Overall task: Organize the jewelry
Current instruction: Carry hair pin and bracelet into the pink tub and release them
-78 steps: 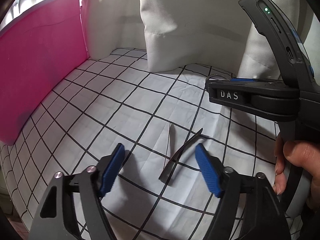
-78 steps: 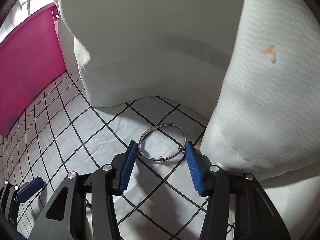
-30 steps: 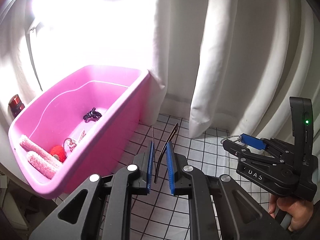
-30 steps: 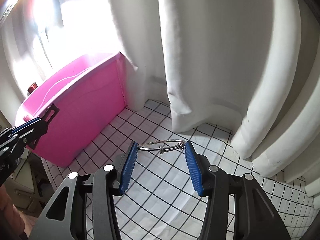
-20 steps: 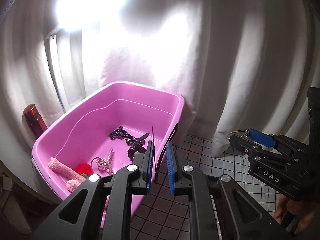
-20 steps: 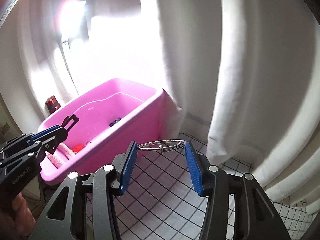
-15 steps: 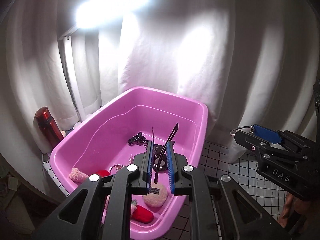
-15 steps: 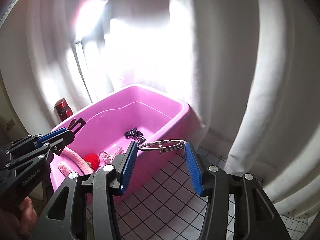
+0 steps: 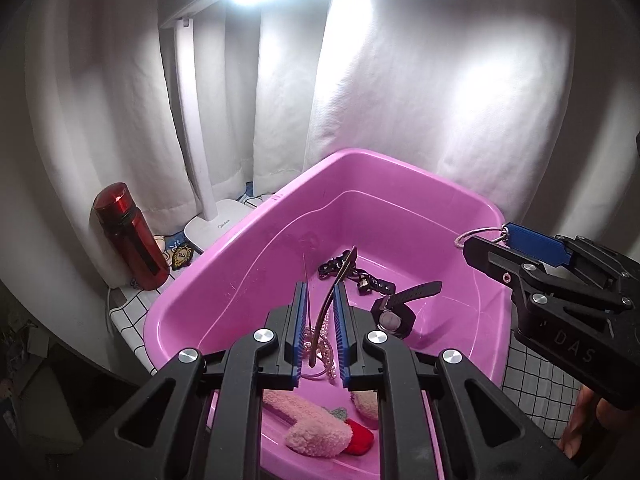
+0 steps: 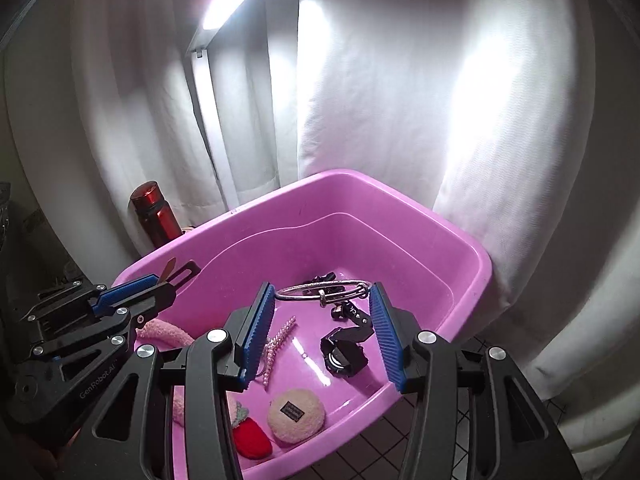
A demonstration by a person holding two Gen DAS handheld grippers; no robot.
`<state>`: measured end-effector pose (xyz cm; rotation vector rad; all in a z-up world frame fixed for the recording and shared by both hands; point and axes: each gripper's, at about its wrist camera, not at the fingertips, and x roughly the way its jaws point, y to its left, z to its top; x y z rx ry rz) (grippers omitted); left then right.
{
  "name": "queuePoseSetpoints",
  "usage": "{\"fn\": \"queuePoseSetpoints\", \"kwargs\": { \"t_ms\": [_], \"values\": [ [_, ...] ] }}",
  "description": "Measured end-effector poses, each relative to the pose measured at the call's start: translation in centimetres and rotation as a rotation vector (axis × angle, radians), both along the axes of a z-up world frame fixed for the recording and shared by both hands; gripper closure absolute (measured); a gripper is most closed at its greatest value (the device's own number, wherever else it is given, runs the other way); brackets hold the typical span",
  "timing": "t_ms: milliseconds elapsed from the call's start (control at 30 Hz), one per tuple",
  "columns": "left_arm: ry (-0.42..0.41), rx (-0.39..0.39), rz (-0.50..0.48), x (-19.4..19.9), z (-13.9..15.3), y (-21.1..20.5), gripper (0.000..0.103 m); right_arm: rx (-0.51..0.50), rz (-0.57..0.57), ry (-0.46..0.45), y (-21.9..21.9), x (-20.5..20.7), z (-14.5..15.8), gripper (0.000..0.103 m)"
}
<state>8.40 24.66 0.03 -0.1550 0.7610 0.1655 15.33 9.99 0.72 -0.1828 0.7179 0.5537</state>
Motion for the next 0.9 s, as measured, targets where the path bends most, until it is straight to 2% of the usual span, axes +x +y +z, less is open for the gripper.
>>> {"fn": "queuePoseSetpoints", "kwargs": {
  "t_ms": [333,400,433,467,500,533,633,767,900],
  "values": [
    [0.102,-0.027,0.040,1.5,-2.8,1.7,0.085,-0.075,-0.020,0.109,2.2,2.5,-3.4,0.055],
    [0.105,-0.029,0.050,1.4,-2.9,2.0,0.077,-0.083,-0.037,0.120,2.2,2.9,-3.5,0.055],
    [0.104,-0.030,0.051,1.3,-2.8,2.0,0.066,-0.085,-0.046,0.121,2.1,3.0,-3.5,0.052],
    [0.103,-0.028,0.058,1.3,-2.7,2.1,0.050,-0.084,-0.056,0.120,1.9,3.0,-3.4,0.047],
    [0.098,-0.027,0.070,1.2,-2.6,2.3,0.040,-0.082,-0.066,0.114,1.8,3.1,-3.2,0.039],
    [0.088,-0.024,0.083,1.0,-2.4,2.4,0.026,-0.077,-0.074,0.110,1.7,3.1,-3.0,0.039],
    [0.076,-0.012,0.095,0.9,-2.0,2.7,0.023,-0.074,-0.090,0.102,1.2,3.1,-2.6,0.039],
    [0.094,-0.012,0.114,0.8,-1.9,2.9,0.013,-0.063,-0.120,0.090,0.6,2.8,-2.2,0.039],
    [0.119,0.000,0.130,0.7,-2.0,2.9,0.011,-0.056,-0.129,0.089,0.1,2.3,-1.9,0.039]
  ]
}}
